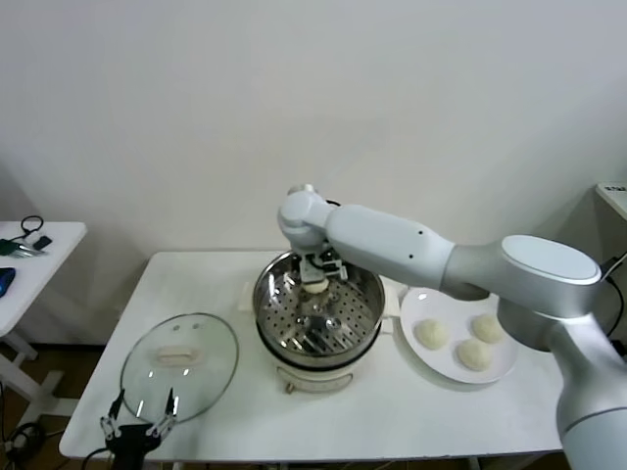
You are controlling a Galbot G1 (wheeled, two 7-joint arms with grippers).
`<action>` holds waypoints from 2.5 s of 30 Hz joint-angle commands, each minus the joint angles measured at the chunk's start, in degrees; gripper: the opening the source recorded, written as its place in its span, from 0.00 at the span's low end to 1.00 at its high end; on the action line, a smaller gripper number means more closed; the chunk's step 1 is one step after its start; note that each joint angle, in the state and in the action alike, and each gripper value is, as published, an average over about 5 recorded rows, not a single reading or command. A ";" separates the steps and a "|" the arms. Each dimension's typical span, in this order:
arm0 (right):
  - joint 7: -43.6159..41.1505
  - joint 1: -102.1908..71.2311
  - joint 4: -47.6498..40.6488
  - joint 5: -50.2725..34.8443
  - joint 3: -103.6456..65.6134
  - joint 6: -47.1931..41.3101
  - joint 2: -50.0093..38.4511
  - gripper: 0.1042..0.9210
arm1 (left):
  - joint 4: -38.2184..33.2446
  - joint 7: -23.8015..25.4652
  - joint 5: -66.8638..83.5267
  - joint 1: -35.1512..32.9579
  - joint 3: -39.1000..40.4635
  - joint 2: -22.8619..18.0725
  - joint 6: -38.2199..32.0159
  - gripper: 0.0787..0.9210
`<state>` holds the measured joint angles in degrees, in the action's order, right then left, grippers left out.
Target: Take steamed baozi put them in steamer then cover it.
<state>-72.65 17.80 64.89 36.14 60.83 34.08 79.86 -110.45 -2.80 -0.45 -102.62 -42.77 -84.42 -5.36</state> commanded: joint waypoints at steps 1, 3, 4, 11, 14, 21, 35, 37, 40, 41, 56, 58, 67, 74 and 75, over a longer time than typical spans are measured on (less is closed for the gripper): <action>0.08 -1.35 -0.66 1.26 -0.01 0.01 0.37 0.76 | 0.10 -0.04 0.02 -0.02 0.00 0.03 -0.01 0.88; 0.03 -1.01 -0.41 1.03 -0.09 -0.13 0.16 0.81 | 0.16 -0.07 0.01 -0.03 0.01 0.04 -0.03 0.88; -0.03 -0.81 -0.25 0.88 -0.11 -0.17 0.05 0.83 | 0.17 -0.08 0.01 -0.06 0.01 0.06 -0.03 0.88; -0.32 1.72 3.07 -1.47 -0.79 -0.91 -2.10 0.88 | 0.09 -0.11 -0.02 -0.06 0.07 0.08 0.06 0.88; -0.31 3.67 5.42 -3.59 -1.37 -1.89 -3.89 0.88 | -0.02 -0.11 -0.13 0.01 0.16 0.06 0.15 0.88; 2.94 12.10 10.97 -18.70 1.53 -12.18 -13.45 0.88 | -0.32 -0.14 -0.35 0.01 0.26 -0.07 0.17 0.88; 12.79 22.70 16.92 -59.80 15.13 -48.81 -36.84 0.88 | -0.98 -0.50 -0.20 -1.37 0.47 0.56 -0.57 0.88; 11.98 21.64 16.48 -62.71 15.20 -50.40 -39.19 0.88 | -1.05 -0.50 -0.21 -1.41 0.57 0.58 -0.57 0.88; 10.74 18.98 15.47 -64.82 15.03 -51.29 -41.82 0.88 | -1.18 -0.49 -0.22 -1.47 0.73 0.60 -0.54 0.88; 10.30 17.66 15.07 -64.47 14.72 -51.32 -42.55 0.88 | -1.22 -0.49 -0.23 -1.48 0.78 0.61 -0.54 0.88; 8.12 -10.28 4.95 -42.13 -2.66 -46.10 -43.29 0.88 | -2.01 -0.42 -0.29 -1.72 0.63 0.69 0.01 0.88; 8.23 -12.23 3.52 -41.01 -3.95 -45.67 -42.17 0.88 | -1.87 -0.43 -0.29 -1.74 0.55 0.68 0.01 0.88; 8.73 -15.65 -2.52 -37.83 -6.71 -44.11 -35.92 0.88 | -1.13 -0.46 -0.27 -1.99 -0.13 0.75 -0.06 0.88; 8.42 -15.72 -6.36 -36.54 -6.78 -43.19 -32.52 0.88 | -0.77 -0.46 -0.25 -2.09 -0.44 0.64 -0.01 0.88; 8.35 -15.71 -6.65 -36.44 -6.74 -43.12 -32.25 0.88 | -0.72 -0.47 -0.25 -2.08 -0.49 0.62 0.02 0.88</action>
<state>-64.17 5.66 63.06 -2.78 56.30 -9.42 44.32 -111.25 -3.26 -0.70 -104.68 -43.23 -83.72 -5.39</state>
